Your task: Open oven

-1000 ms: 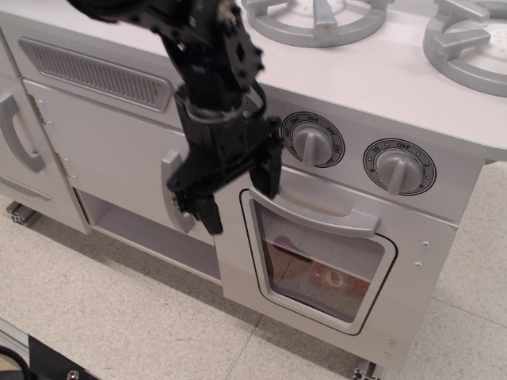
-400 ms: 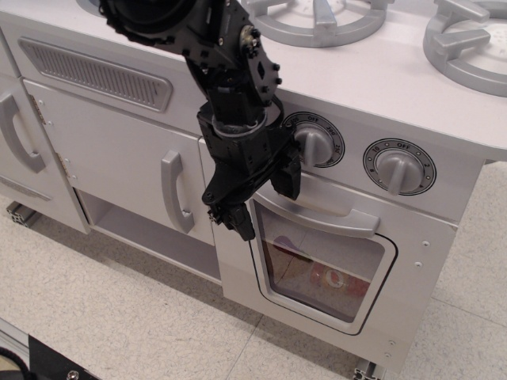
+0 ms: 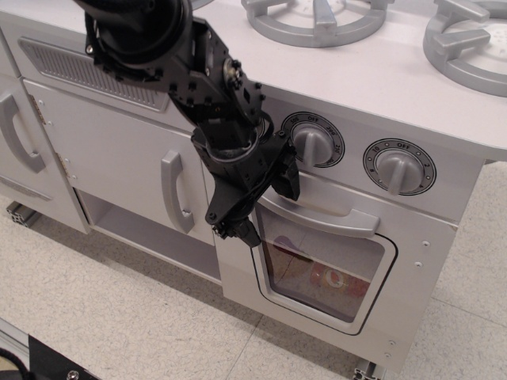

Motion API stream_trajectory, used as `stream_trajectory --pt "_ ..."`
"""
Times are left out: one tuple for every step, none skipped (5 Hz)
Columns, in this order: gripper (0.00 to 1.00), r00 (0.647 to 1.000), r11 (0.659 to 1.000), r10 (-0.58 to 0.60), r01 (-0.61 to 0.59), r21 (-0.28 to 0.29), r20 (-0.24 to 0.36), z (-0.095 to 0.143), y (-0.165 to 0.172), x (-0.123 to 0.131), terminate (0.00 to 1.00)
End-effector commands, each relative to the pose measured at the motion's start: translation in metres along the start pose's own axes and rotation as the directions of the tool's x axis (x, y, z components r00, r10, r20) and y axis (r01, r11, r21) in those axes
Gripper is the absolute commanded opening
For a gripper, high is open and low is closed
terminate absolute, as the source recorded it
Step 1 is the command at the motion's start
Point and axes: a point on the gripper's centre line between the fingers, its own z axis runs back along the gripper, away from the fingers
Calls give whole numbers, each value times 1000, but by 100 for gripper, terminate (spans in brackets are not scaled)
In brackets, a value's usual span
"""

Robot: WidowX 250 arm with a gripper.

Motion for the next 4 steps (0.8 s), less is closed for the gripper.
stream_trajectory --pt "100 999 993 36 -37 -116 -16 -5 -4 11 0" --pt "100 999 993 25 -28 -119 -22 -11 -5 12 0" --pt "100 1000 1000 29 -29 -6 5 -8 3 16 0" --pt "100 1000 997 -13 13 74 2 0 16 16 0"
